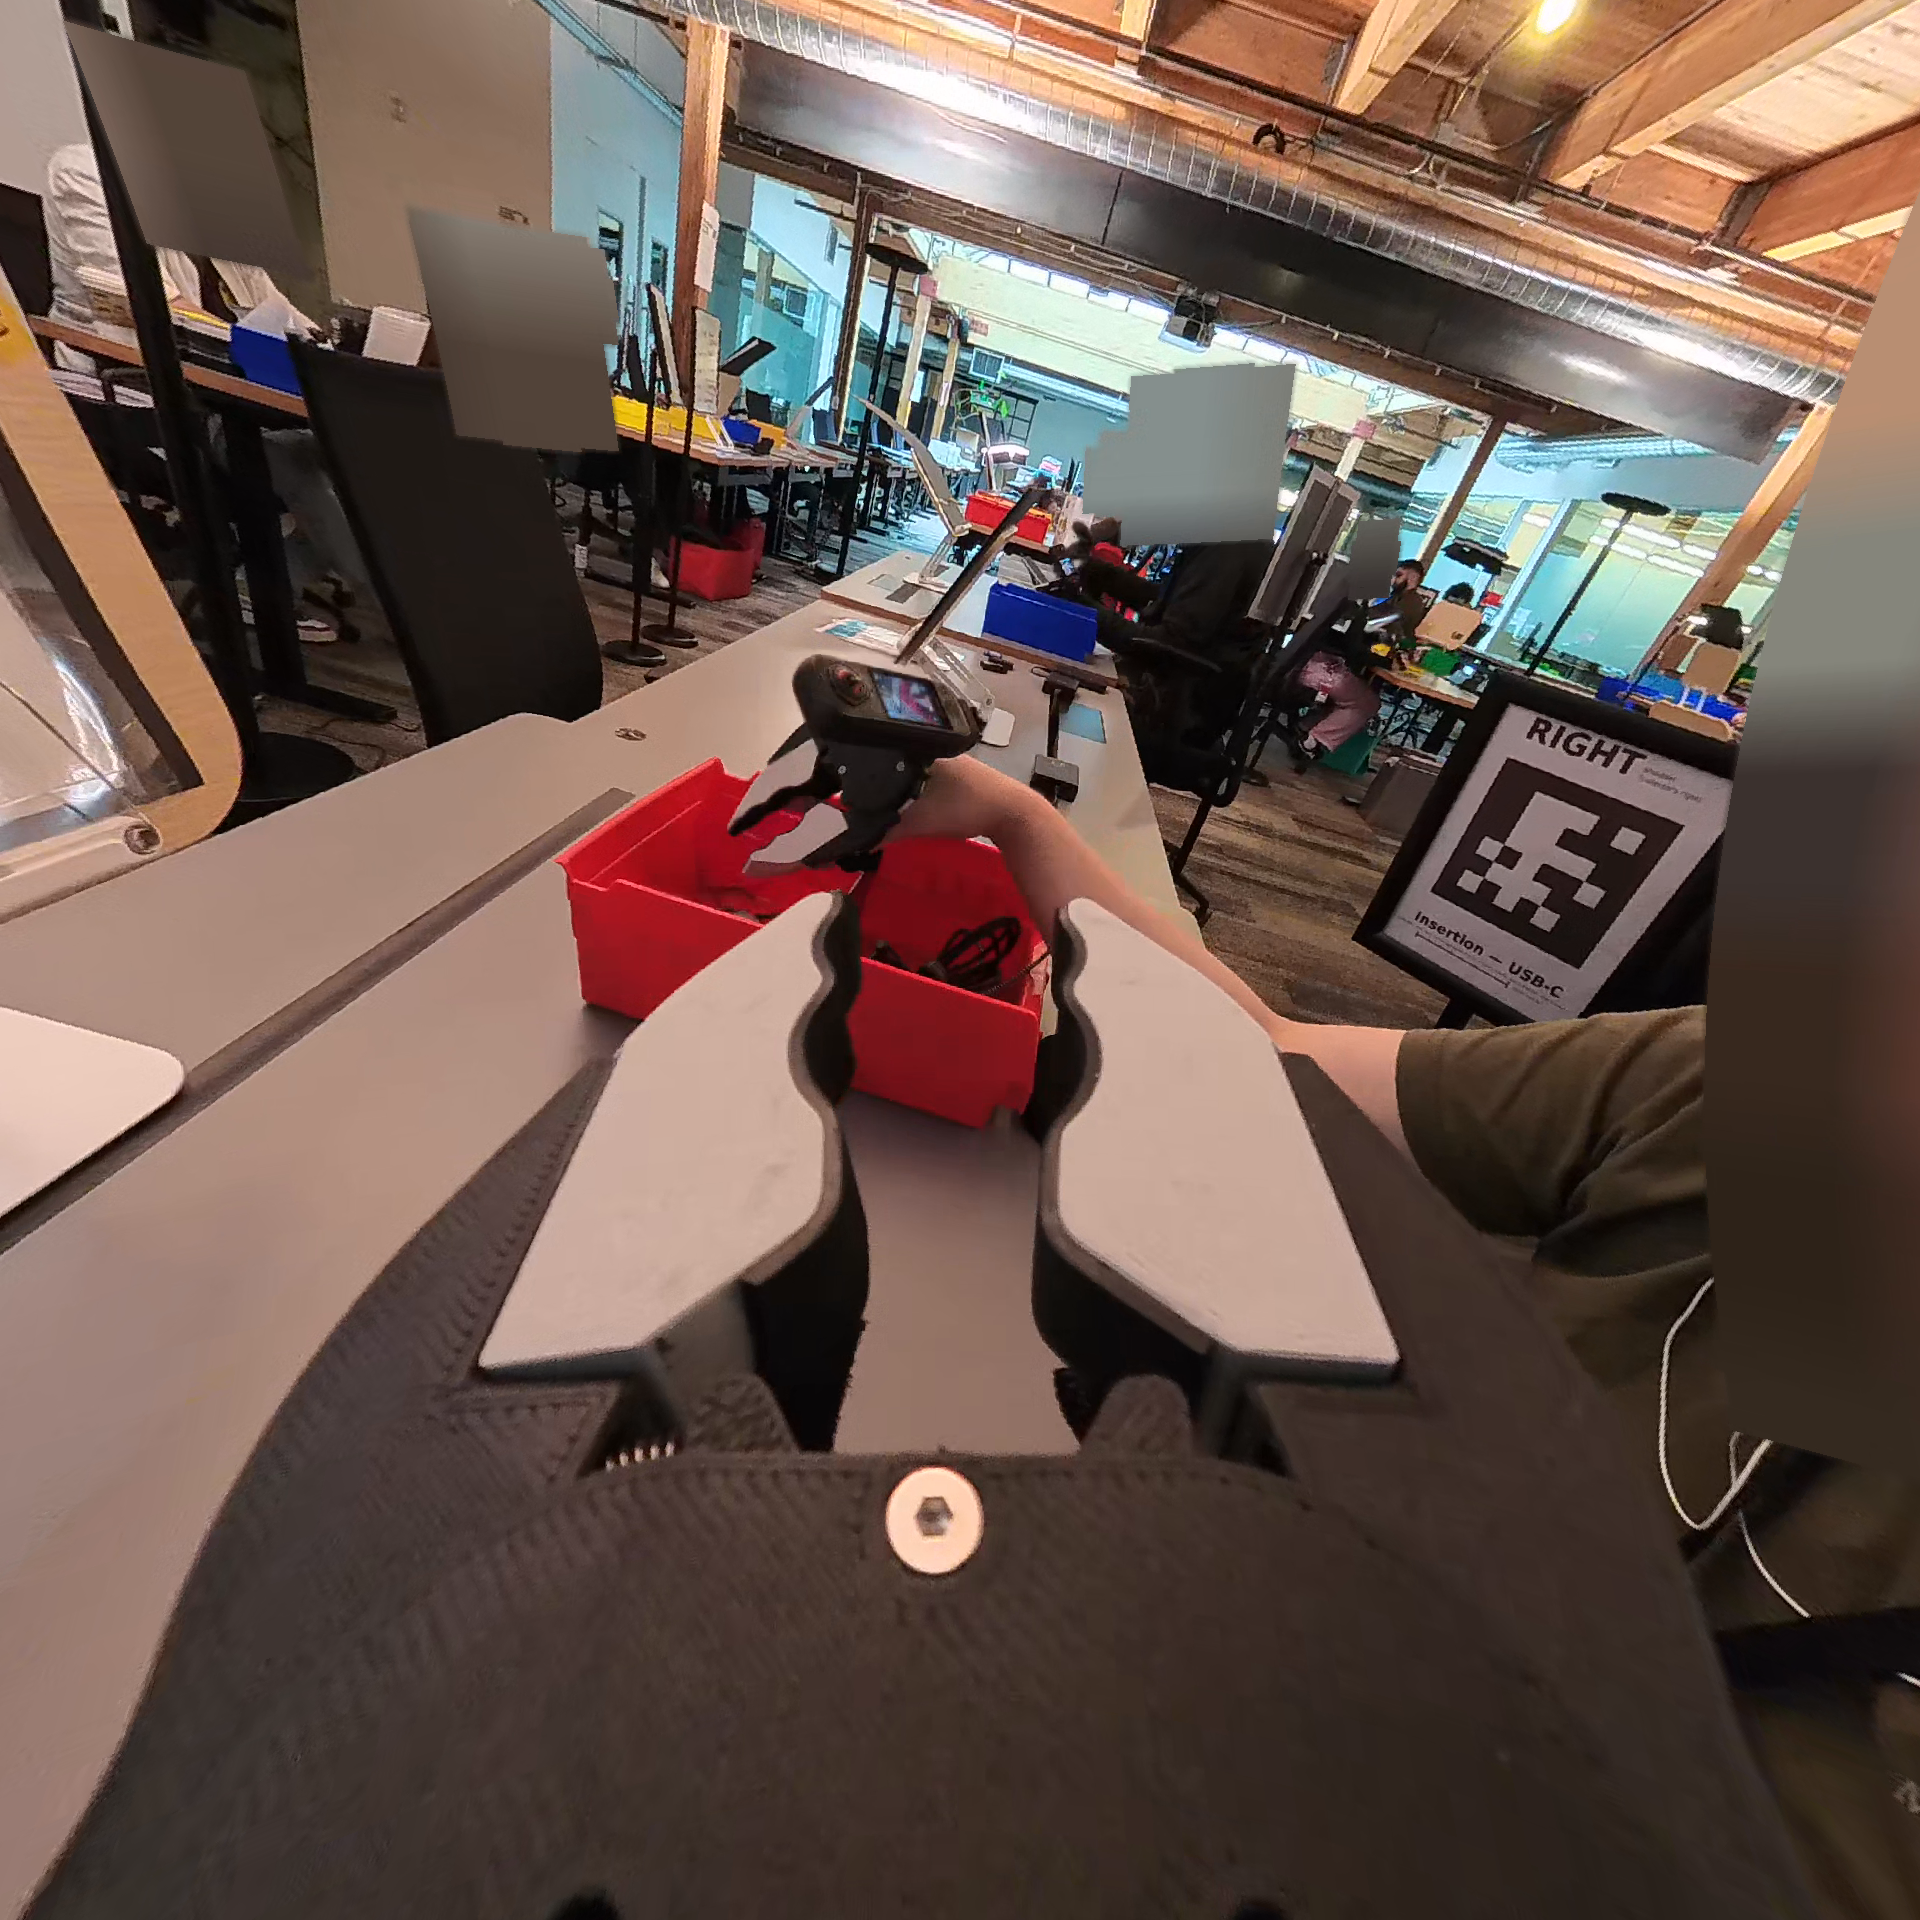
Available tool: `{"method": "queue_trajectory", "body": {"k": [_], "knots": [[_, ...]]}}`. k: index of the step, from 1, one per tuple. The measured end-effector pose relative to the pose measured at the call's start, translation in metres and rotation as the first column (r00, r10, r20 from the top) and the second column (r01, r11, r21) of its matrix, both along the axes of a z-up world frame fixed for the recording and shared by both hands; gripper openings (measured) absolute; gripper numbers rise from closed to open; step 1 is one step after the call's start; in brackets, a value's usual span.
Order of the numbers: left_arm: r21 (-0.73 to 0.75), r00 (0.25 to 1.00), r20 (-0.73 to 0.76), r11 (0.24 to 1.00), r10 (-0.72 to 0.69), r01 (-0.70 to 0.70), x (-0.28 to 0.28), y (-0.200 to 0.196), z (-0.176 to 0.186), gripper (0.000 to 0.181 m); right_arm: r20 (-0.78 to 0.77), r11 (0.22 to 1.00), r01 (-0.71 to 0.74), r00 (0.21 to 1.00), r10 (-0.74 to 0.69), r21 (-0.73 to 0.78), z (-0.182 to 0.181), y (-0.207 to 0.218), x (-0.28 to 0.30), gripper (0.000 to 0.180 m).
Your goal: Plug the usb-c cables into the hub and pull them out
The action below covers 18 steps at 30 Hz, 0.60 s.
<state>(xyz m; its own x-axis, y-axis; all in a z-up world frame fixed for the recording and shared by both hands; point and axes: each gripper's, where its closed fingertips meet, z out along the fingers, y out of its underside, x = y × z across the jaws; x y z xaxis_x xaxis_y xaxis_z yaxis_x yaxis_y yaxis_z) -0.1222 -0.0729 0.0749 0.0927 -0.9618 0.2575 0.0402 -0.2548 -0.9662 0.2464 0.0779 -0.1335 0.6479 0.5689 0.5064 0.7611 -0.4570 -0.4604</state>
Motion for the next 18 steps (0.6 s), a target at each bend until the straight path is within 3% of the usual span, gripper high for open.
{"method": "queue_trajectory", "body": {"k": [4, 7, 9, 12, 13, 15, 18], "knots": [[0.031, 0.997, -0.036, 0.997, 0.066, -0.065, -0.019, 0.006, 0.004, 0.035, -0.043, 0.991, 0.078, 0.996, -0.074, 0.104, 0.034, -0.003, 0.013, 0.036], [0.075, 0.963, -0.093, 0.966, 0.253, -0.246, -0.057, 0.027, 0.006, 0.036, -0.115, 0.972, 0.204, 0.975, -0.19, 0.121, 0.059, -0.017, 0.034, 0.038], [0.132, 0.878, -0.18, 0.896, 0.443, -0.425, -0.096, 0.048, -0.001, 0.039, -0.152, 0.955, 0.295, 0.944, -0.291, 0.005, 0.051, -0.04, 0.052, 0.053], [0.212, 0.673, -0.316, 0.741, 0.669, -0.637, -0.164, 0.071, -0.018, 0.042, -0.102, 0.879, 0.414, 0.889, -0.446, -0.236, 0.016, -0.081, 0.083, 0.055], [0.213, 0.627, -0.352, 0.712, 0.695, -0.669, -0.181, 0.074, -0.025, 0.042, -0.1, 0.843, 0.435, 0.868, -0.486, -0.315, 0.004, -0.093, 0.088, 0.052], [0.16, 0.608, -0.422, 0.715, 0.673, -0.68, -0.2, 0.071, -0.04, 0.042, -0.149, 0.782, 0.423, 0.83, -0.537, -0.458, -0.017, -0.108, 0.085, 0.046], [0.108, 0.535, -0.515, 0.67, 0.67, -0.735, -0.228, 0.075, -0.064, 0.043, -0.238, 0.684, 0.372, 0.745, -0.623, -0.627, -0.034, -0.114, 0.071, 0.012]]}}
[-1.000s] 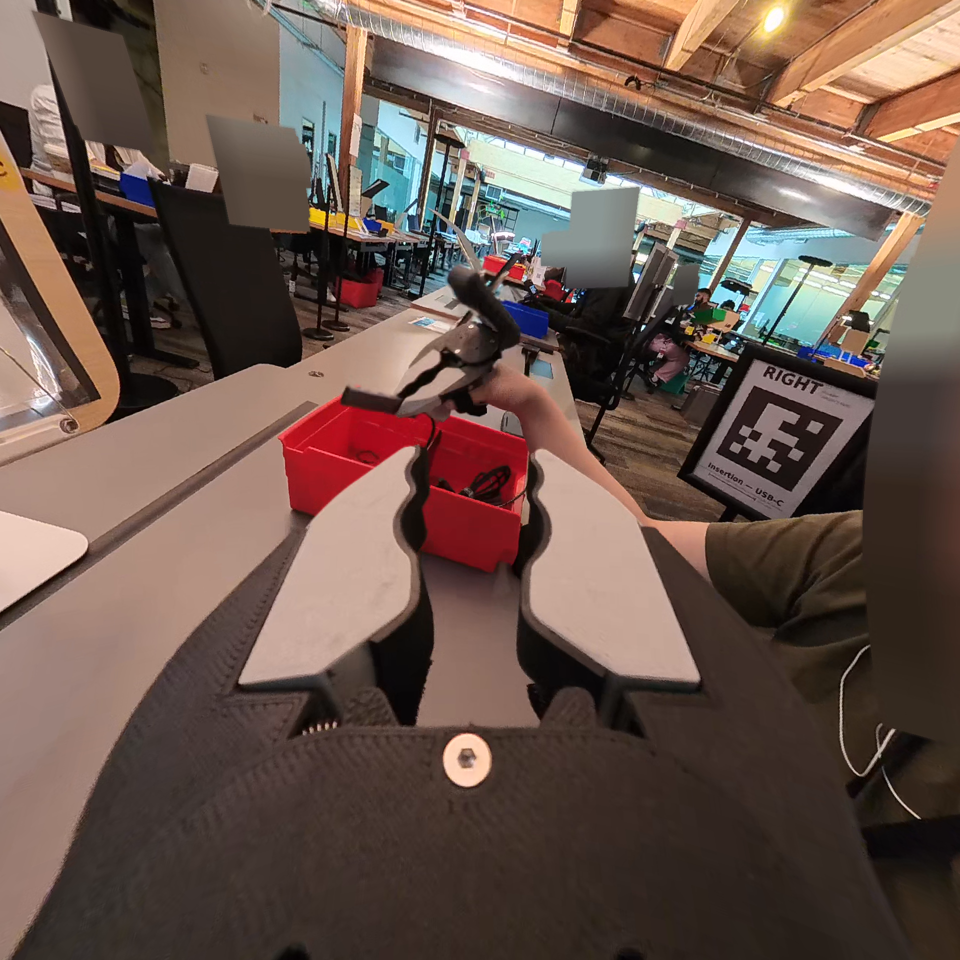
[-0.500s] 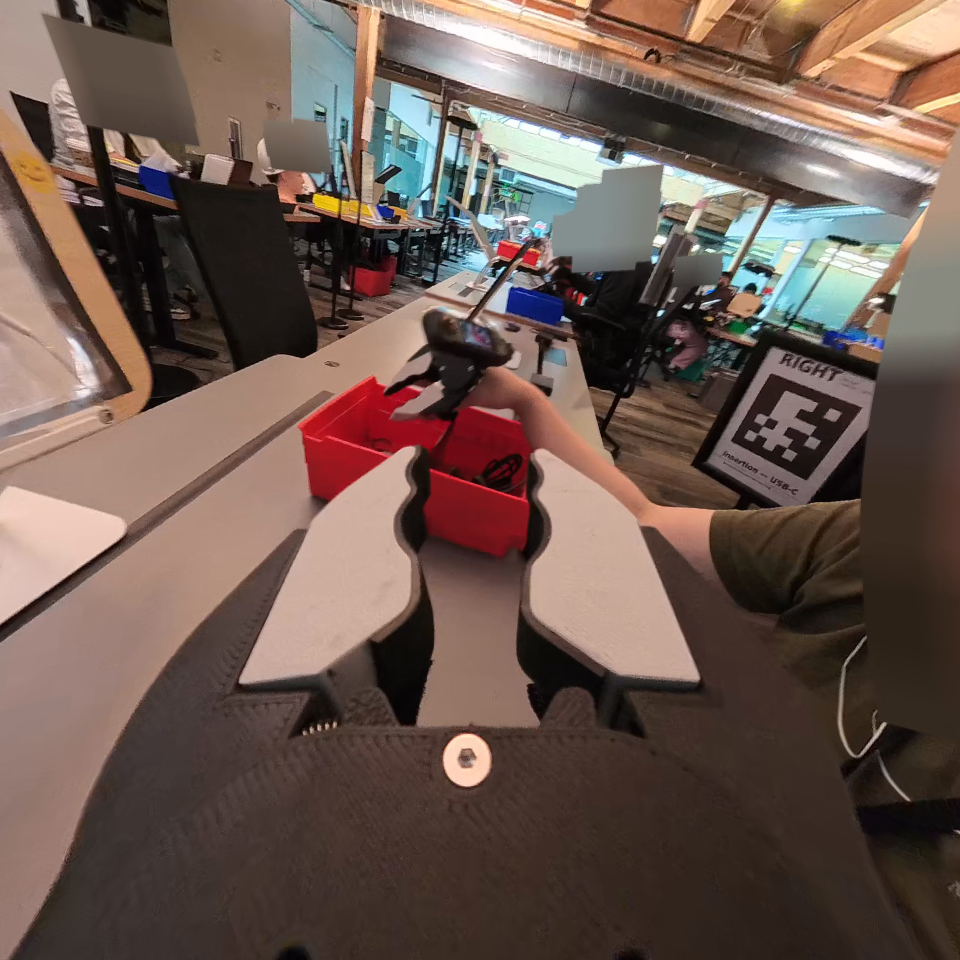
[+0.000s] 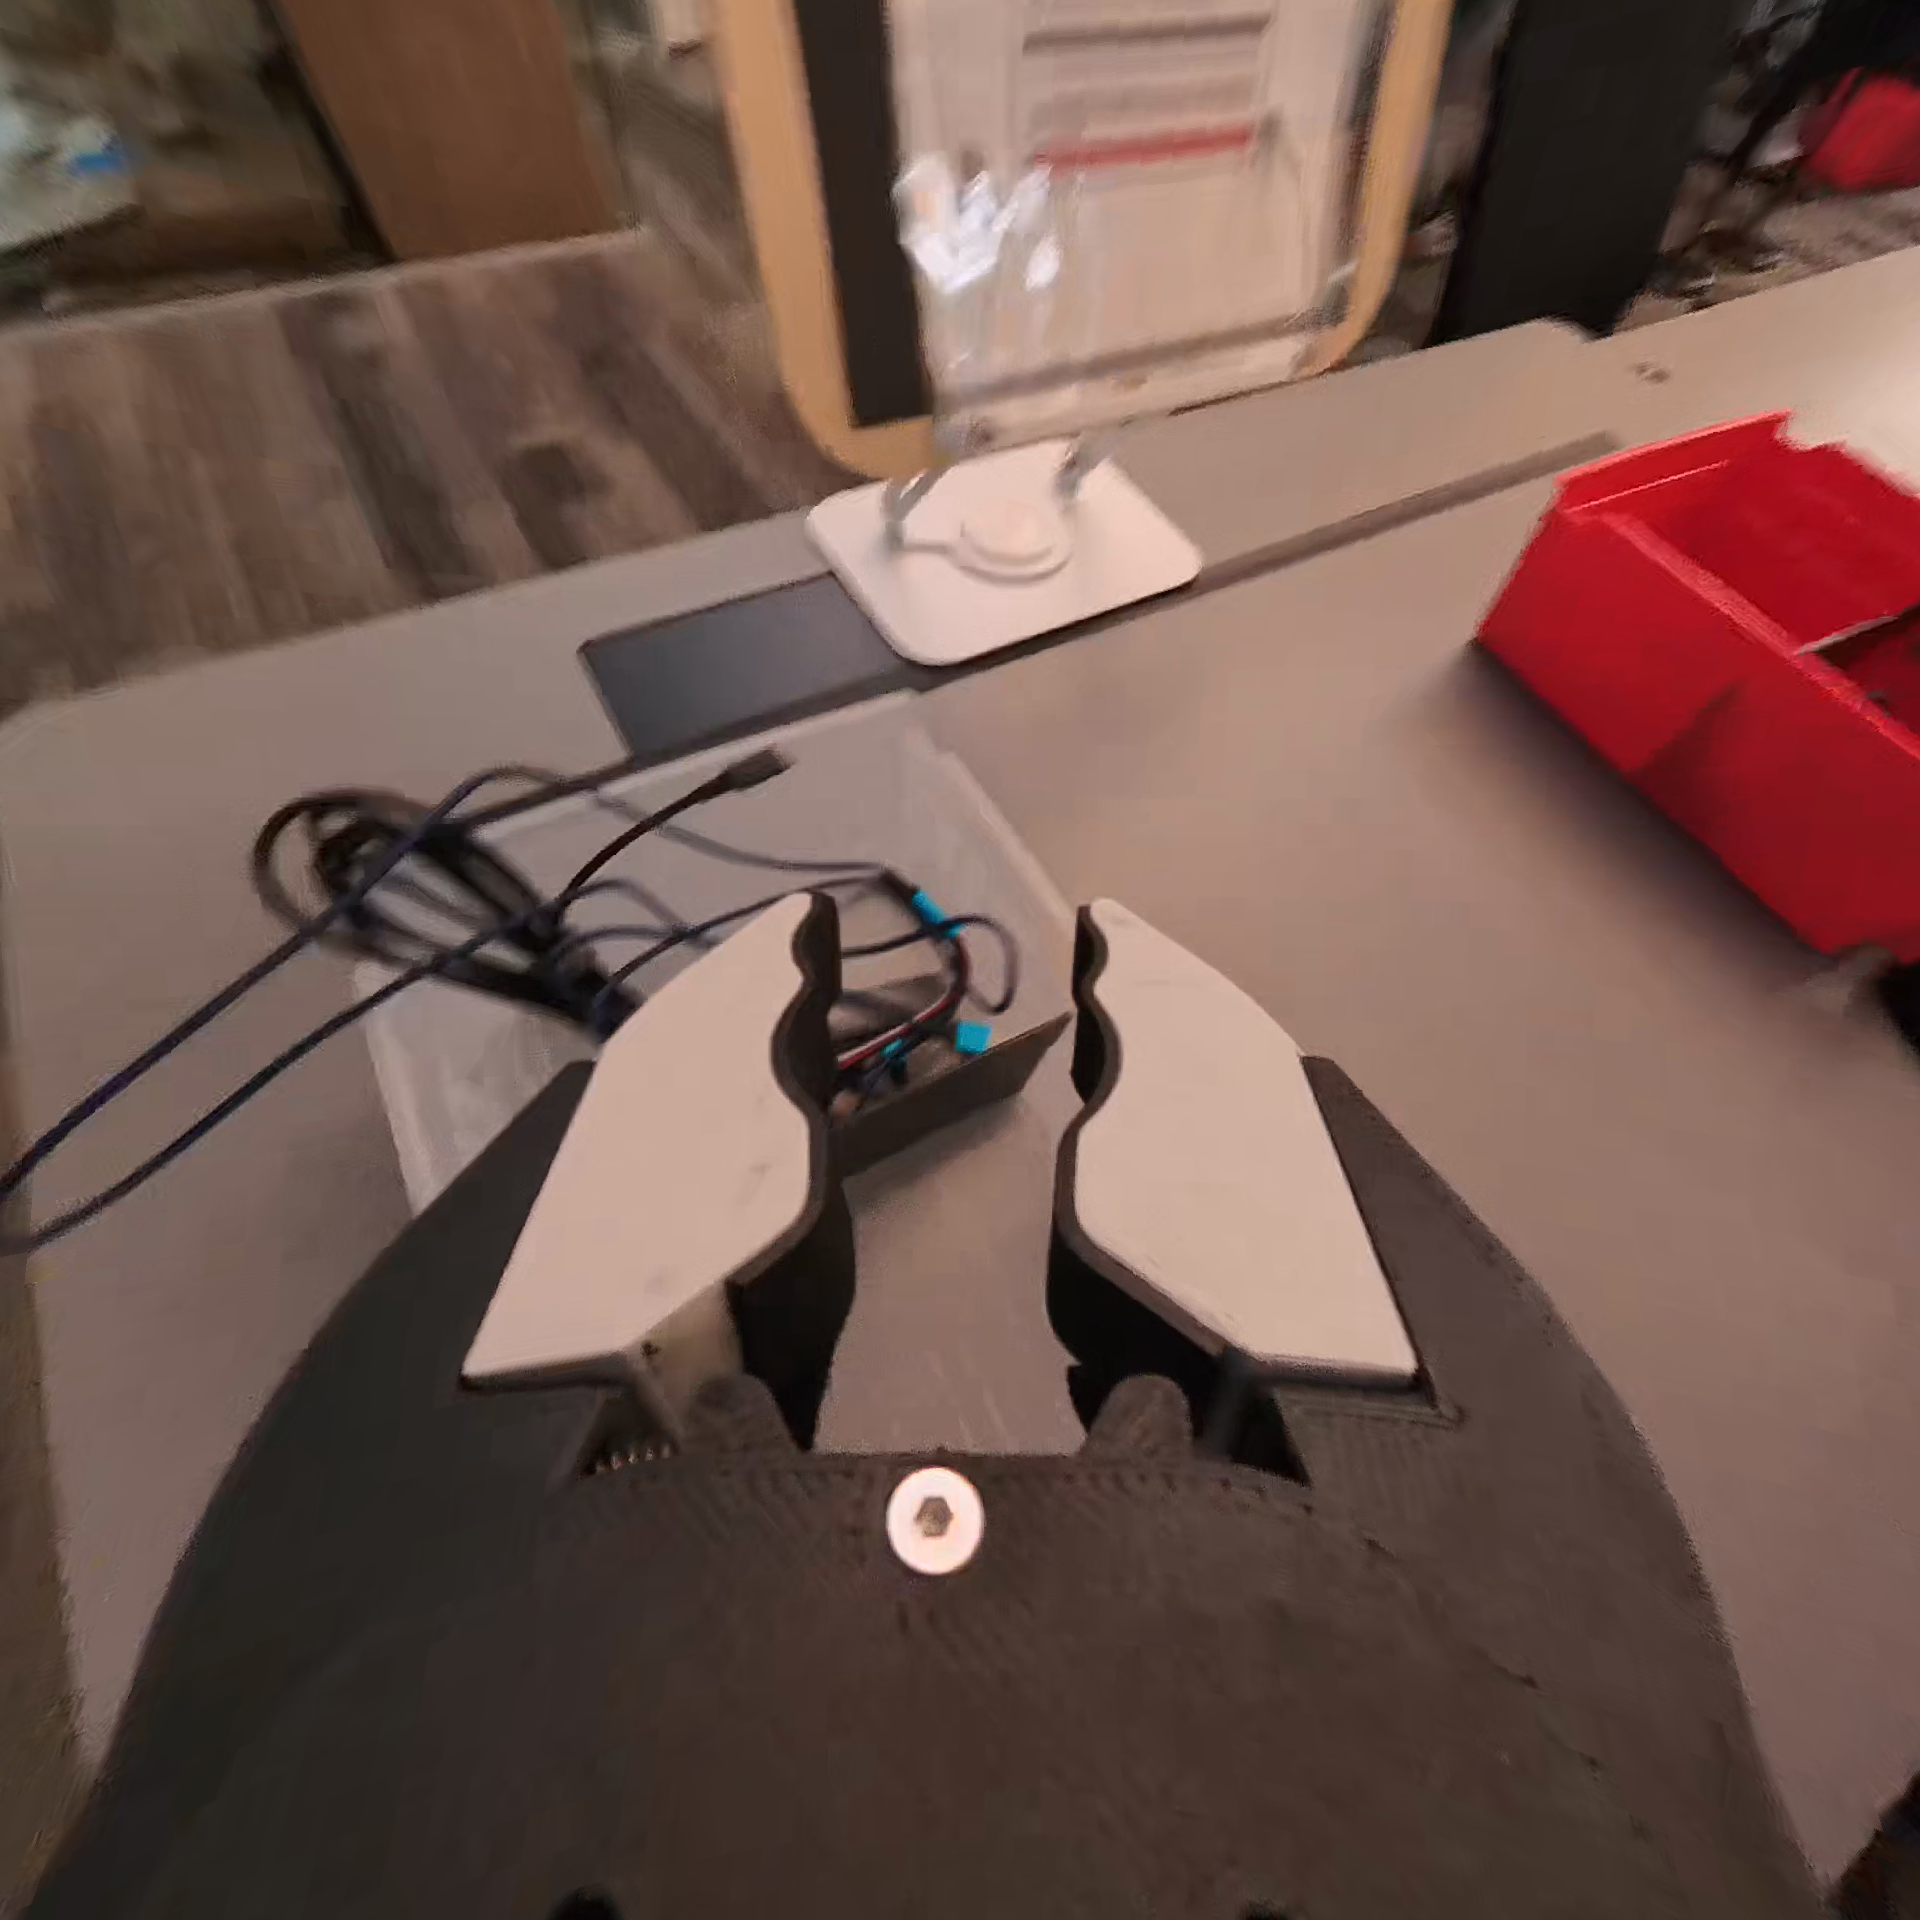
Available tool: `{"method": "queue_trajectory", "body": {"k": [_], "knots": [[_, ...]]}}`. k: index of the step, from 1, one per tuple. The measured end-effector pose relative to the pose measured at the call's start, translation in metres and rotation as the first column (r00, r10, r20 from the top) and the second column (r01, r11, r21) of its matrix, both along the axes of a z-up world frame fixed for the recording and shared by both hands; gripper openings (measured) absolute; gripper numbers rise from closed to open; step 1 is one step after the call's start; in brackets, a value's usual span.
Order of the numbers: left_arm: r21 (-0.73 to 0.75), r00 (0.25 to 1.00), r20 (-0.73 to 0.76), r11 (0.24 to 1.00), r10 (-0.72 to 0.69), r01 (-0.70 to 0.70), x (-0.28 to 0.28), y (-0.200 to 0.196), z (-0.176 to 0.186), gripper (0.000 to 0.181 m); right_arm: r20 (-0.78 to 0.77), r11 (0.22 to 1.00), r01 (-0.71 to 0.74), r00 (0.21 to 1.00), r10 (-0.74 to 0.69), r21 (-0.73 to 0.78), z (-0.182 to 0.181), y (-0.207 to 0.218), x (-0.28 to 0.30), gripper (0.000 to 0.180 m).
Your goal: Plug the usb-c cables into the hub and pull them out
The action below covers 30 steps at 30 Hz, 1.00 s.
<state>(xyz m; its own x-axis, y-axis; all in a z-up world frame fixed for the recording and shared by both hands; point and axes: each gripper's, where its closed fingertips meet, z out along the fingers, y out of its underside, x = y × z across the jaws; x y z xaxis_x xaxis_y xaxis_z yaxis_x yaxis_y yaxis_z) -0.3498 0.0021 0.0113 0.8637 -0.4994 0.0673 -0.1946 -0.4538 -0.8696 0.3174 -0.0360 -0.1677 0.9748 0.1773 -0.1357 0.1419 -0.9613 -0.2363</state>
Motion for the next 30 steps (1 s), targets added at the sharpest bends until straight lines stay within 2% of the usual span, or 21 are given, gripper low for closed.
{"method": "queue_trajectory", "body": {"k": [3, 7, 9, 11, 14, 16, 19, 21, 23, 27, 30], "knots": [[-0.05, 0.988, -0.074, 0.989, 0.136, -0.14, -0.031, 0.013, -0.021, 0.041, -0.064, 0.998, 0.063, 0.996, -0.063, -0.001, -0.002, 0.009, -0.001, 0.006], [-0.107, 0.981, -0.034, 0.975, 0.192, -0.194, -0.041, 0.032, -0.043, 0.039, -0.012, 0.998, 0.05, 0.999, -0.049, 0.031, -0.001, 0.014, 0.003, 0.007], [-0.127, 0.977, -0.034, 0.969, 0.21, -0.213, -0.043, 0.042, -0.055, 0.038, 0.033, 0.998, 0.051, 0.998, -0.052, 0.033, 0.0, 0.013, 0.008, 0.014], [-0.127, 0.983, -0.063, 0.976, 0.172, -0.179, -0.038, 0.05, -0.067, 0.039, 0.068, 0.996, 0.064, 0.995, -0.067, 0.056, 0.007, 0.014, 0.012, 0.022], [-0.058, 0.982, -0.189, 0.998, -0.018, 0.007, -0.013, 0.054, -0.082, 0.047, 0.094, 0.984, 0.095, 0.99, -0.109, 0.149, 0.027, 0.02, 0.018, 0.03], [-0.027, 0.938, -0.336, 0.997, -0.083, 0.078, -0.007, 0.059, -0.096, 0.055, 0.087, 0.968, 0.104, 0.988, -0.126, 0.228, 0.045, 0.026, 0.017, 0.033], [-0.035, 0.832, -0.544, 0.993, -0.111, 0.109, -0.01, 0.069, -0.114, 0.055, 0.064, 0.936, 0.091, 0.991, -0.12, 0.339, 0.071, 0.032, 0.008, 0.033], [-0.071, 0.762, -0.63, 0.989, -0.148, 0.133, -0.009, 0.074, -0.124, 0.055, 0.056, 0.922, 0.073, 0.993, -0.102, 0.381, 0.083, 0.034, 0.001, 0.033], [-0.128, 0.704, -0.682, 0.98, -0.197, 0.15, -0.007, 0.075, -0.136, 0.055, 0.061, 0.916, 0.05, 0.995, -0.081, 0.399, 0.09, 0.034, -0.006, 0.033], [-0.205, 0.634, -0.726, 0.965, -0.264, 0.166, -0.006, 0.076, -0.14, 0.052, 0.1, 0.92, 0.017, 0.993, -0.061, 0.392, 0.094, 0.034, -0.012, 0.033], [-0.277, 0.566, -0.766, 0.951, -0.304, 0.137, -0.015, 0.076, -0.146, 0.051, 0.116, 0.92, -0.017, 0.993, -0.032, 0.392, 0.095, 0.038, -0.02, 0.033]]}}
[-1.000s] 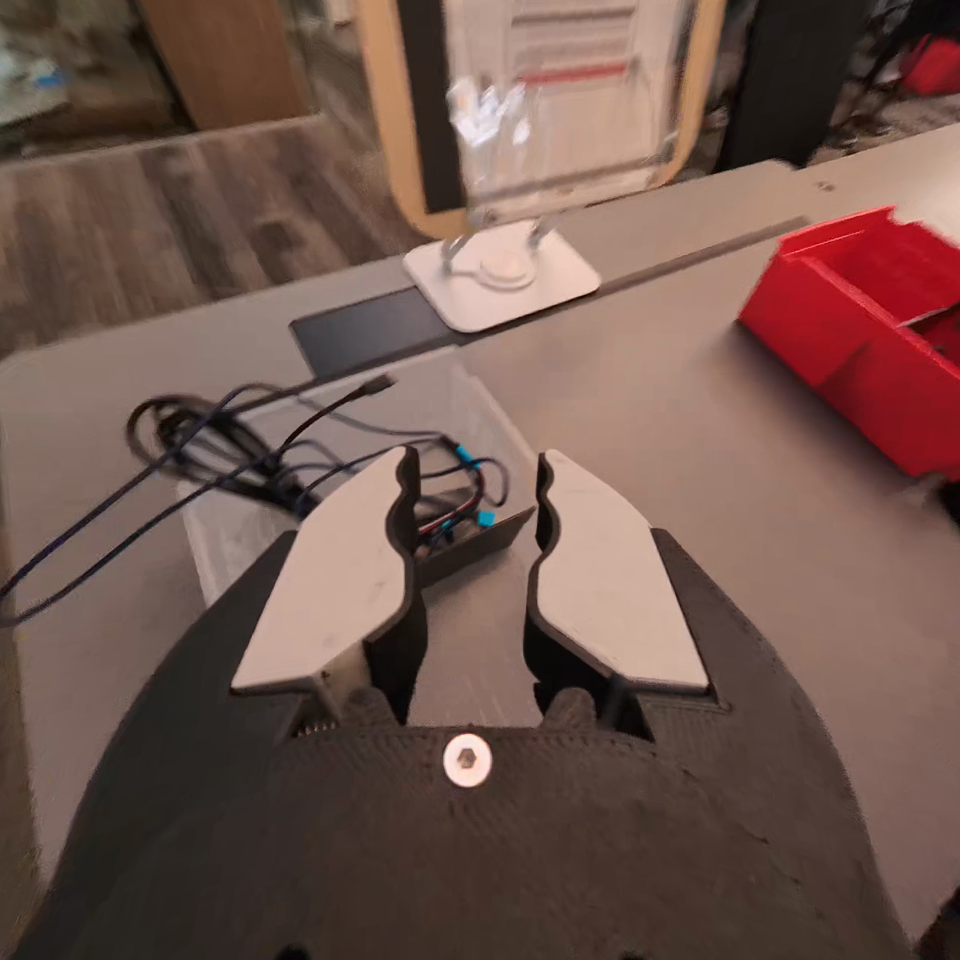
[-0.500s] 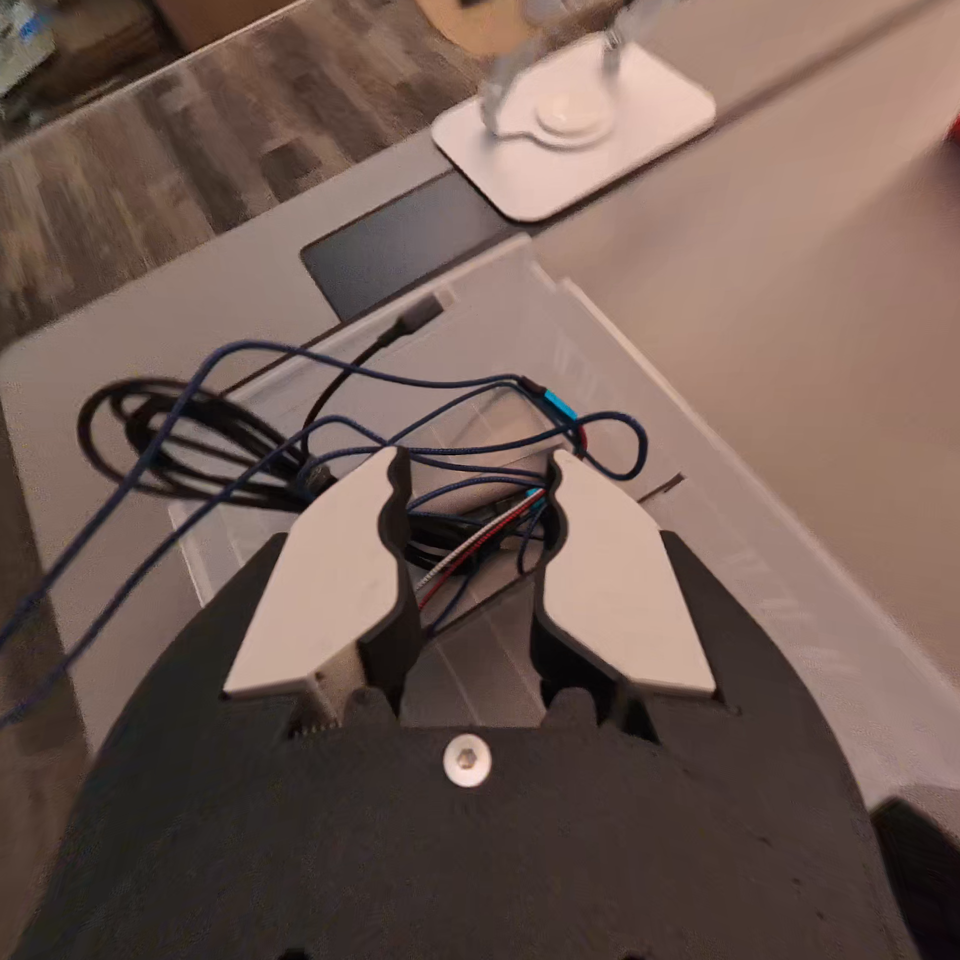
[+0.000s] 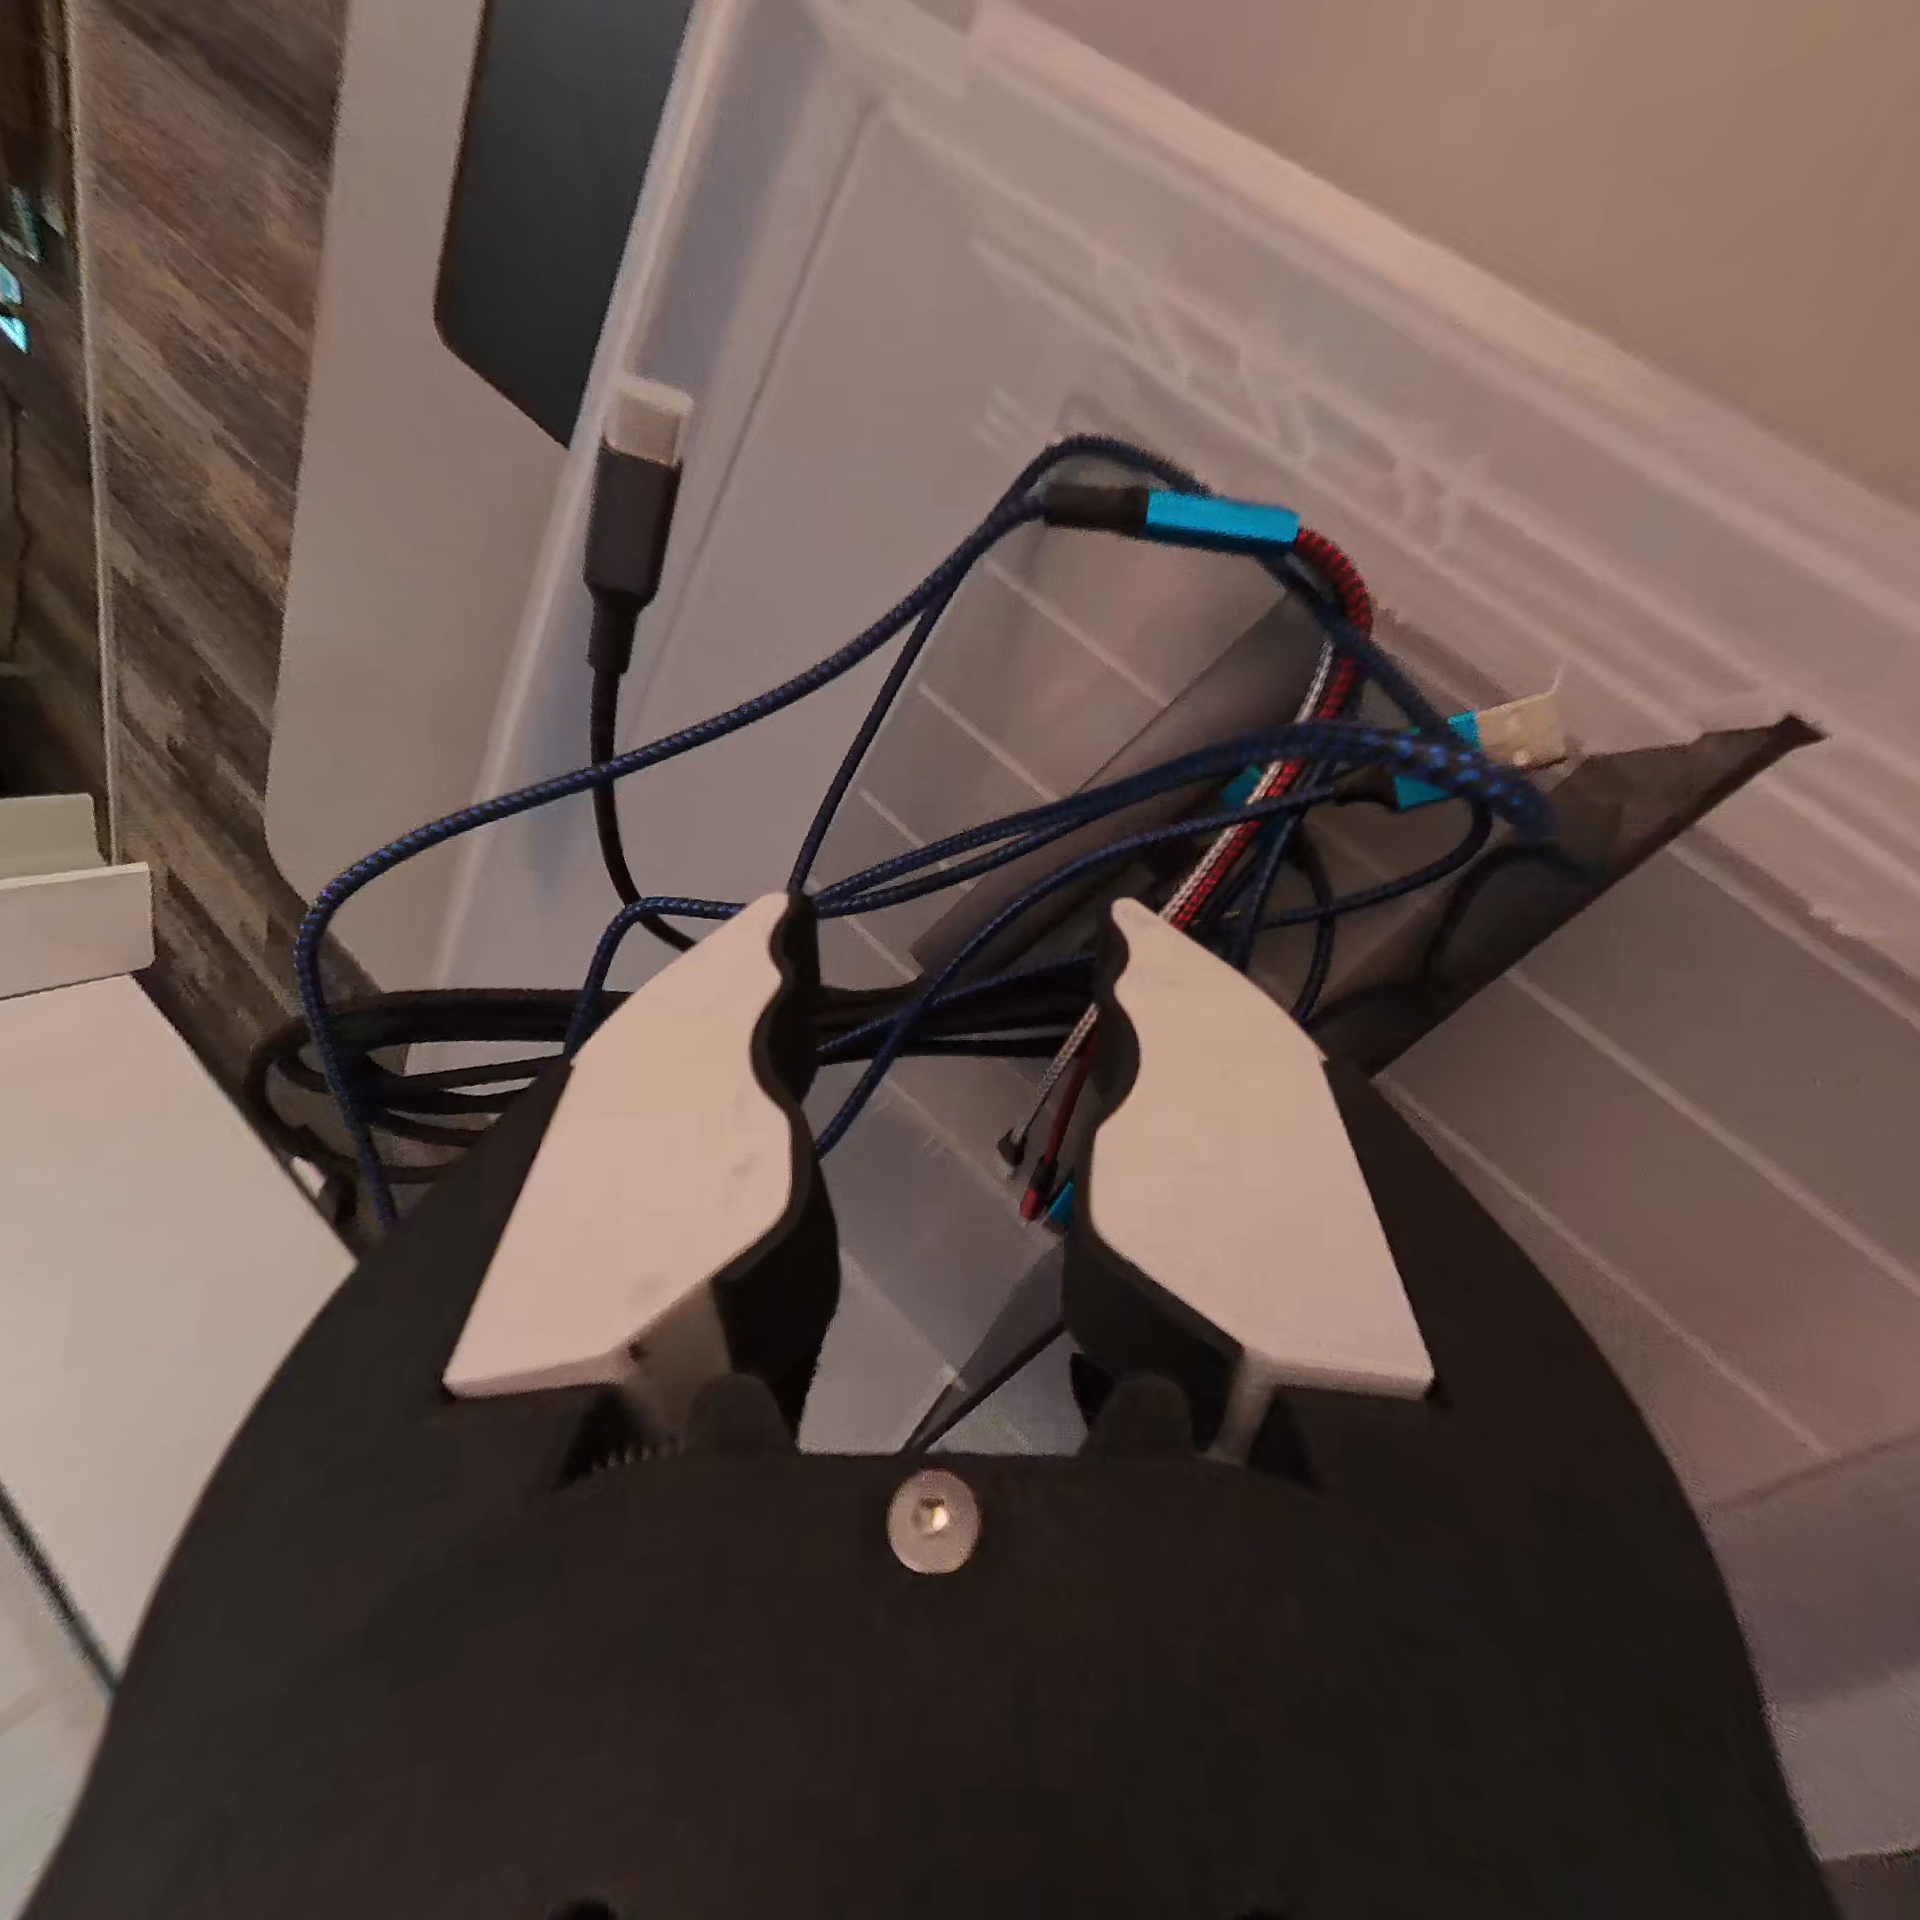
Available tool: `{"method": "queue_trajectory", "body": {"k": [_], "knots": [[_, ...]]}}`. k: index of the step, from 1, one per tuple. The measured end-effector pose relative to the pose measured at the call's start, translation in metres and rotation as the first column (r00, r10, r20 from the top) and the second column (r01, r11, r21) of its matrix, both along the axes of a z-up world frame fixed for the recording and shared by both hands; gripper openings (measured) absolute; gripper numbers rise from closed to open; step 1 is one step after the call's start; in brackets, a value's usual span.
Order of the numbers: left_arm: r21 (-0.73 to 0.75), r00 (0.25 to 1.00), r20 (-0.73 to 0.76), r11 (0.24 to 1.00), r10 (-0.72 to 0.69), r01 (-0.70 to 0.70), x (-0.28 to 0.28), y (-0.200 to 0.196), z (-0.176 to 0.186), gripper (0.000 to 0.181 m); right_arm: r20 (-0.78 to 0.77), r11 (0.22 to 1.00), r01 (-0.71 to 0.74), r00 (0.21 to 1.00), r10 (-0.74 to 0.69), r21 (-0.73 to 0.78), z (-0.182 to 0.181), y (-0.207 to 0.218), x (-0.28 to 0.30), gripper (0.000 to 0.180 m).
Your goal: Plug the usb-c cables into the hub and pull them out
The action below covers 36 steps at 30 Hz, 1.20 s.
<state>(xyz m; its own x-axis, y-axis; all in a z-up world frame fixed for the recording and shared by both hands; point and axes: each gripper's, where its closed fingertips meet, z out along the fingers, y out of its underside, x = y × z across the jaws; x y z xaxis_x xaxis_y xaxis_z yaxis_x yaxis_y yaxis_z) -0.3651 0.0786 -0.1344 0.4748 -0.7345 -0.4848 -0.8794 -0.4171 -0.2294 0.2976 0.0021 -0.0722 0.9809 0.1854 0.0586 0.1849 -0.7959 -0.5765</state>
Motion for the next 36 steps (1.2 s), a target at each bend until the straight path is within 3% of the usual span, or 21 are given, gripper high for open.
{"method": "queue_trajectory", "body": {"k": [9, 16, 26, 32, 36], "knots": [[-0.097, 0.978, -0.199, 0.994, -0.062, 0.043, -0.005, 0.013, -0.033, 0.053, 0.03, 0.998, -0.06, 0.998, 0.061, -0.029, -0.005, 0.01, -0.017, 0.031], [-0.091, 0.98, -0.2, 0.996, 0.0, -0.019, -0.018, 0.004, -0.021, 0.007, 0.039, 0.996, -0.084, 0.996, 0.085, -0.019, -0.003, 0.01, -0.022, 0.029], [0.27, 0.983, -0.164, 0.962, 0.084, -0.038, -0.003, -0.004, 0.081, 0.003, 0.046, 0.995, -0.103, 0.994, 0.103, 0.014, 0.005, 0.011, -0.025, 0.027], [0.482, 0.988, -0.08, 0.873, 0.129, -0.074, 0.003, -0.017, 0.142, 0.003, 0.063, 0.993, -0.111, 0.992, 0.11, 0.027, 0.007, 0.013, -0.027, 0.027], [0.584, 0.996, 0.033, 0.808, 0.079, -0.083, 0.017, -0.028, 0.178, 0.003, 0.072, 0.993, -0.112, 0.991, 0.109, 0.039, 0.01, 0.015, -0.029, 0.026]]}}
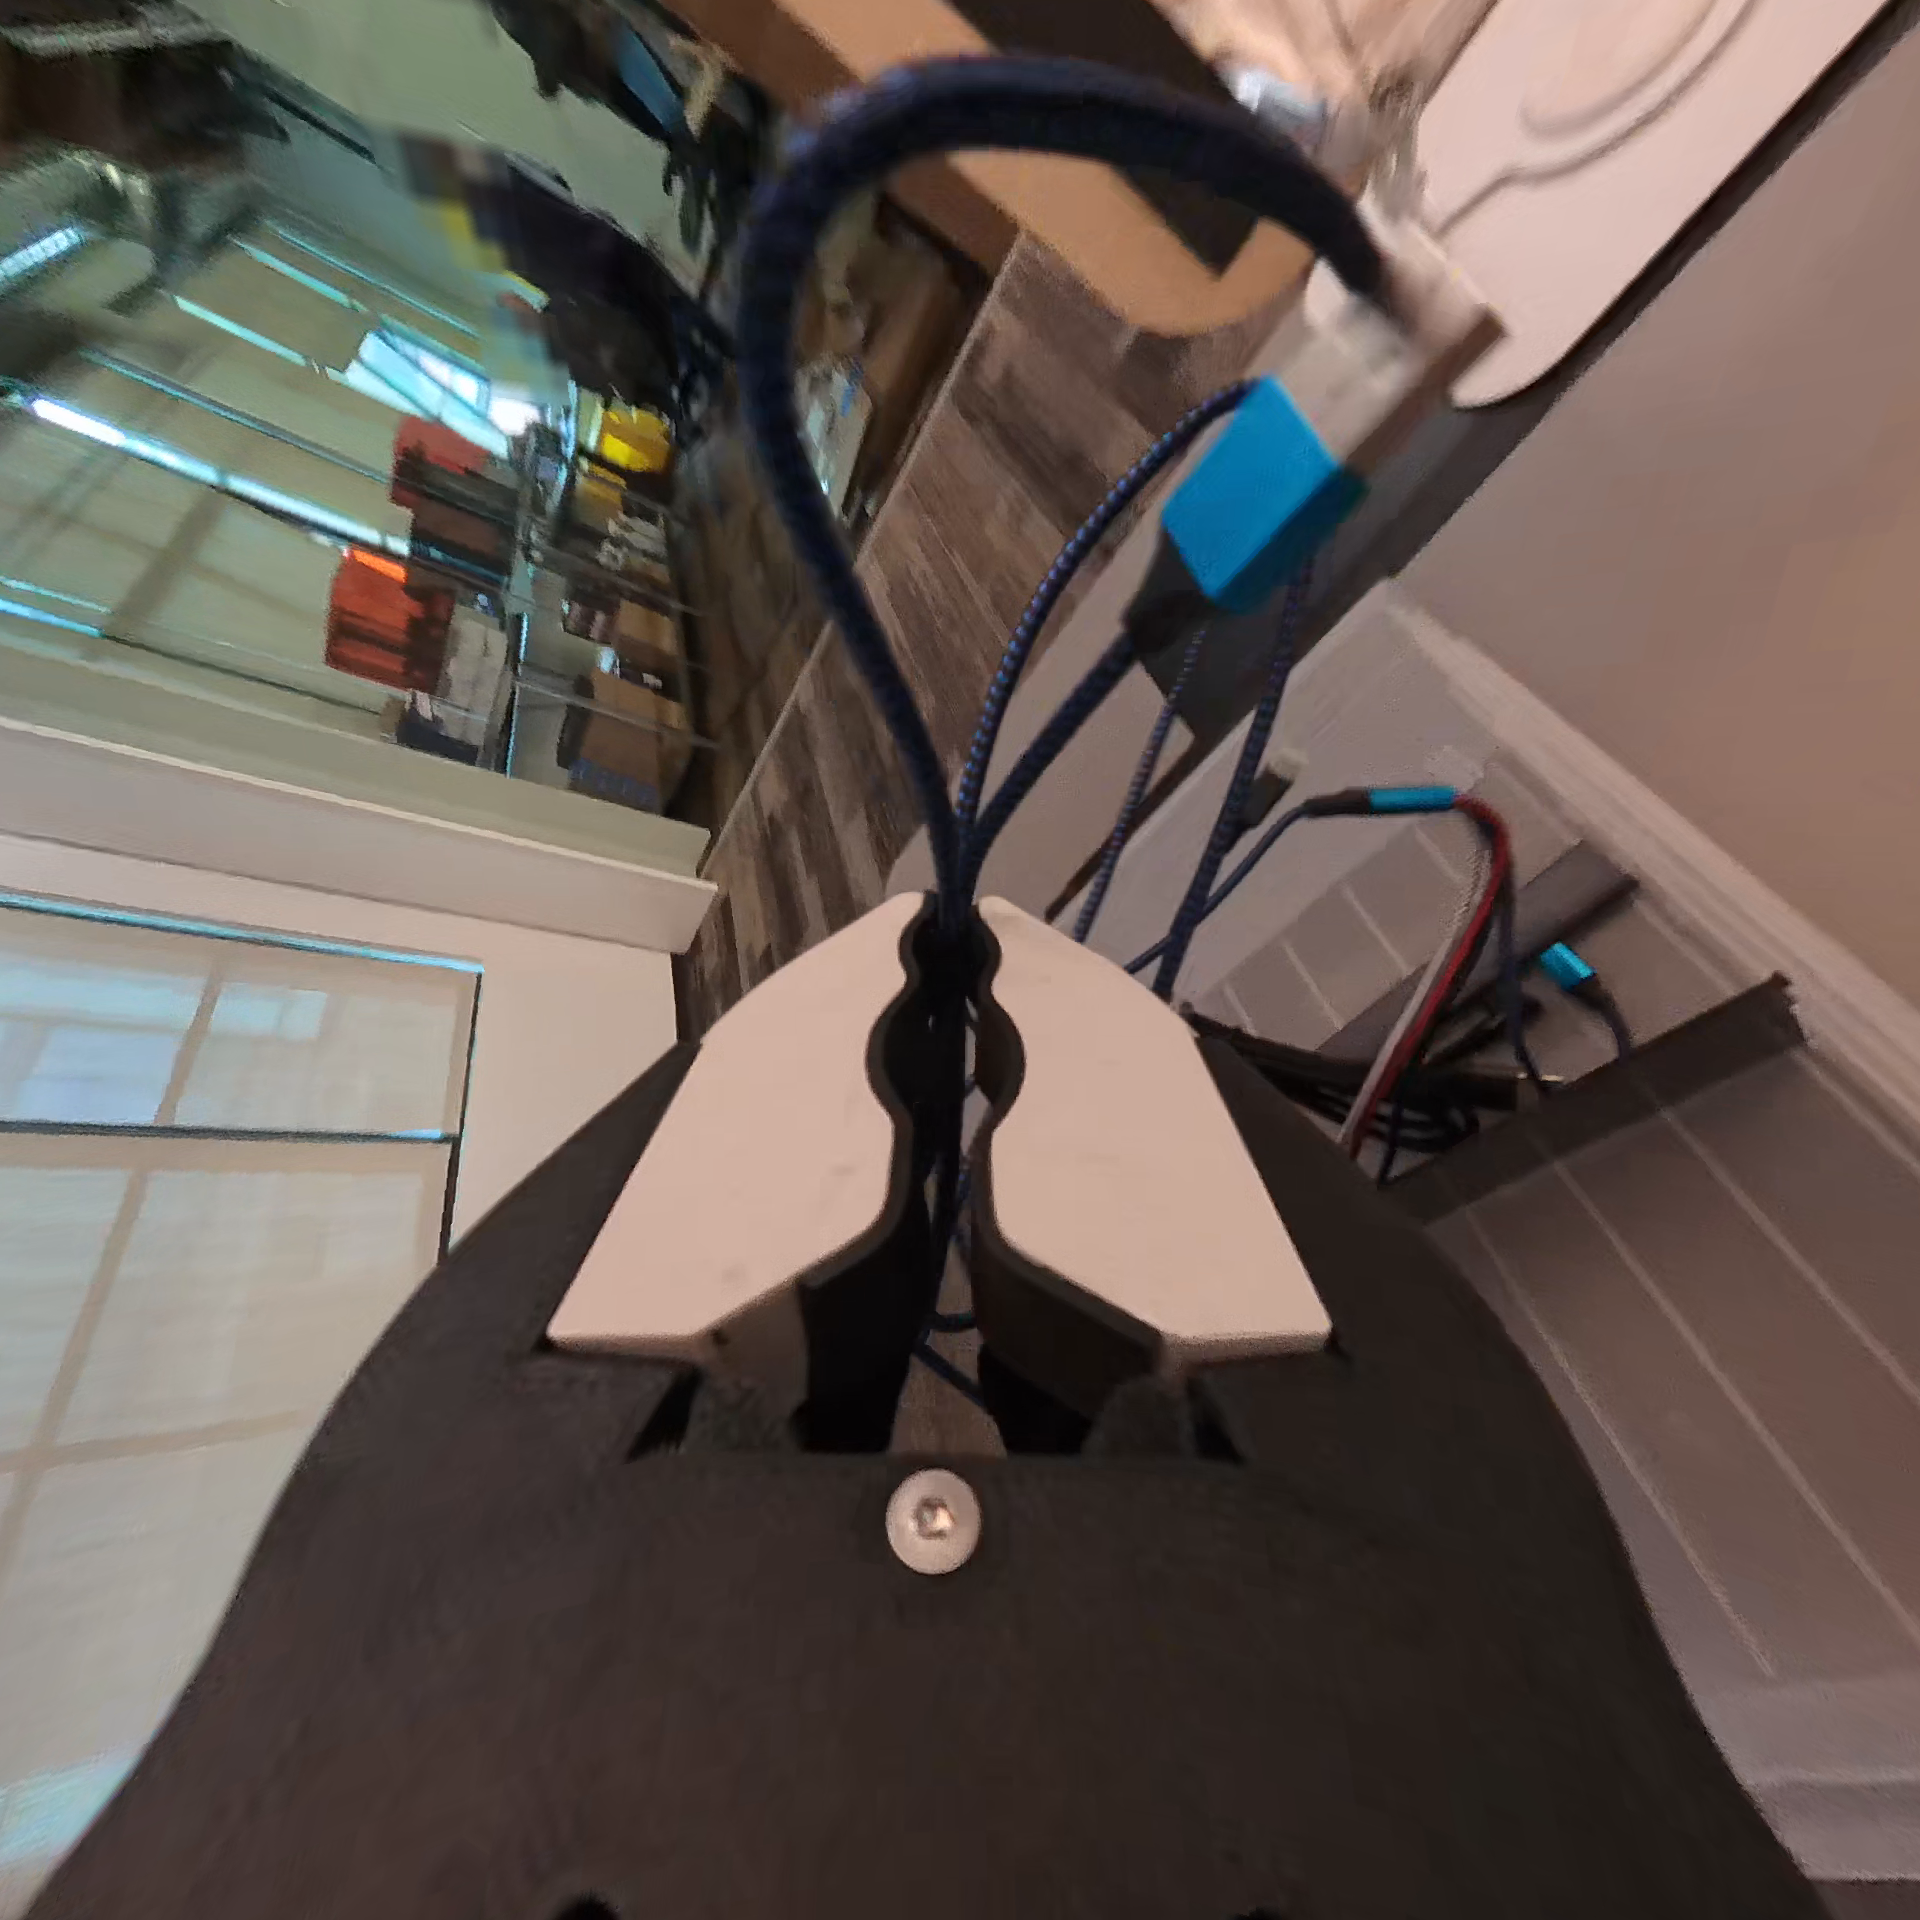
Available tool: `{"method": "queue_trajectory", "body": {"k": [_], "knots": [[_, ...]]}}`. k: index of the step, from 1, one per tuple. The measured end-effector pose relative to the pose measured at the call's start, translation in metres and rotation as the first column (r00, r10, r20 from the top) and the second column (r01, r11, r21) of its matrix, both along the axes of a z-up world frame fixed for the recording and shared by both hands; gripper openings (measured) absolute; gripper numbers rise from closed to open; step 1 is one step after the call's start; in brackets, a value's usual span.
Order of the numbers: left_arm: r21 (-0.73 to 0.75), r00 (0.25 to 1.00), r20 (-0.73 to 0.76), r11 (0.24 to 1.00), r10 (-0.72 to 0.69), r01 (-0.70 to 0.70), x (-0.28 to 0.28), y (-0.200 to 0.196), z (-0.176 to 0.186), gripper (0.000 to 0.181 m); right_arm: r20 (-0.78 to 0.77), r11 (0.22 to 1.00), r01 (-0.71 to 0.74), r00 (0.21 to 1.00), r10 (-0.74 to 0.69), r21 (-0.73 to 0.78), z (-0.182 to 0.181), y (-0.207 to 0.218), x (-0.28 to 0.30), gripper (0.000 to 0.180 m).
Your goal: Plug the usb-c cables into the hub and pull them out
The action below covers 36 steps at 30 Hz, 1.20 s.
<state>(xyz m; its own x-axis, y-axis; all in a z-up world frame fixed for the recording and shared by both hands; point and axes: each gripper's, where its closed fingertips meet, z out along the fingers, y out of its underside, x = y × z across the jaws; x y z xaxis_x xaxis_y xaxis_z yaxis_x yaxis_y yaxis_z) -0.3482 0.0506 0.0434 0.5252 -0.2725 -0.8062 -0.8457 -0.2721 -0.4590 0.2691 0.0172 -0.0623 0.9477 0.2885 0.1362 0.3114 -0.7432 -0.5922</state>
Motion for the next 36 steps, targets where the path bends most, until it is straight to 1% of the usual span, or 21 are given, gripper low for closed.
{"method": "queue_trajectory", "body": {"k": [1, 4, 6, 11, 14, 17, 19, 21, 23, 25, 28, 31, 33, 36], "knots": [[0.021, 1.0, 0.007, 1.0, -0.018, 0.018, 0.003, -0.003, 0.005, 0.003, 0.001, 1.0, -0.001, 1.0, 0.001, 0.003, 0.001, 0.0, 0.0, 0.026], [0.115, 0.999, 0.032, 0.993, -0.017, 0.013, 0.005, -0.008, 0.026, 0.002, 0.01, 1.0, -0.002, 1.0, 0.002, 0.013, 0.003, 0.001, -0.001, 0.026], [0.187, 0.996, 0.079, 0.982, -0.048, 0.033, 0.011, -0.014, 0.042, 0.001, 0.017, 1.0, -0.001, 1.0, 0.0, 0.024, 0.005, 0.002, -0.002, 0.025], [0.349, 0.959, 0.207, 0.93, -0.194, 0.113, 0.035, -0.042, 0.084, 0.003, 0.038, 0.996, -0.015, 0.999, 0.011, 0.089, 0.02, 0.006, -0.011, 0.025], [0.434, 0.912, 0.275, 0.885, -0.306, 0.166, 0.049, -0.066, 0.107, 0.002, 0.054, 0.987, -0.041, 0.998, 0.033, 0.153, 0.035, 0.01, -0.024, 0.025], [0.468, 0.847, 0.341, 0.855, -0.407, 0.222, 0.06, -0.086, 0.12, 0.002, 0.069, 0.966, -0.099, 0.994, 0.084, 0.238, 0.054, 0.015, -0.047, 0.025], [0.47, 0.817, 0.376, 0.85, -0.438, 0.24, 0.064, -0.092, 0.124, 0.002, 0.077, 0.94, -0.156, 0.987, 0.139, 0.304, 0.067, 0.019, -0.07, 0.025], [0.467, 0.782, 0.411, 0.845, -0.468, 0.26, 0.07, -0.093, 0.129, 0.002, 0.098, 0.898, -0.235, 0.972, 0.214, 0.372, 0.08, 0.022, -0.097, 0.025], [0.469, 0.757, 0.426, 0.837, -0.495, 0.283, 0.078, -0.091, 0.142, 0.002, 0.118, 0.852, -0.308, 0.951, 0.286, 0.423, 0.09, 0.023, -0.125, 0.025], [0.459, 0.744, 0.427, 0.832, -0.514, 0.312, 0.089, -0.089, 0.164, 0.002, 0.117, 0.807, -0.38, 0.922, 0.369, 0.452, 0.095, 0.021, -0.155, 0.028], [0.448, 0.733, 0.416, 0.822, -0.539, 0.35, 0.108, -0.084, 0.212, 0.002, 0.106, 0.745, -0.48, 0.865, 0.491, 0.464, 0.093, 0.014, -0.201, 0.03], [0.428, 0.687, 0.451, 0.814, -0.569, 0.393, 0.13, -0.078, 0.262, 0.002, 0.127, 0.717, -0.535, 0.831, 0.542, 0.447, 0.086, 0.011, -0.23, 0.031], [0.406, 0.664, 0.491, 0.822, -0.564, 0.399, 0.141, -0.073, 0.292, 0.002, 0.128, 0.697, -0.566, 0.808, 0.575, 0.44, 0.082, 0.007, -0.243, 0.031], [0.416, 0.648, 0.521, 0.828, -0.555, 0.375, 0.149, -0.071, 0.335, 0.003, 0.068, 0.65, -0.609, 0.751, 0.657, 0.454, 0.079, -0.004, -0.275, 0.033]]}}
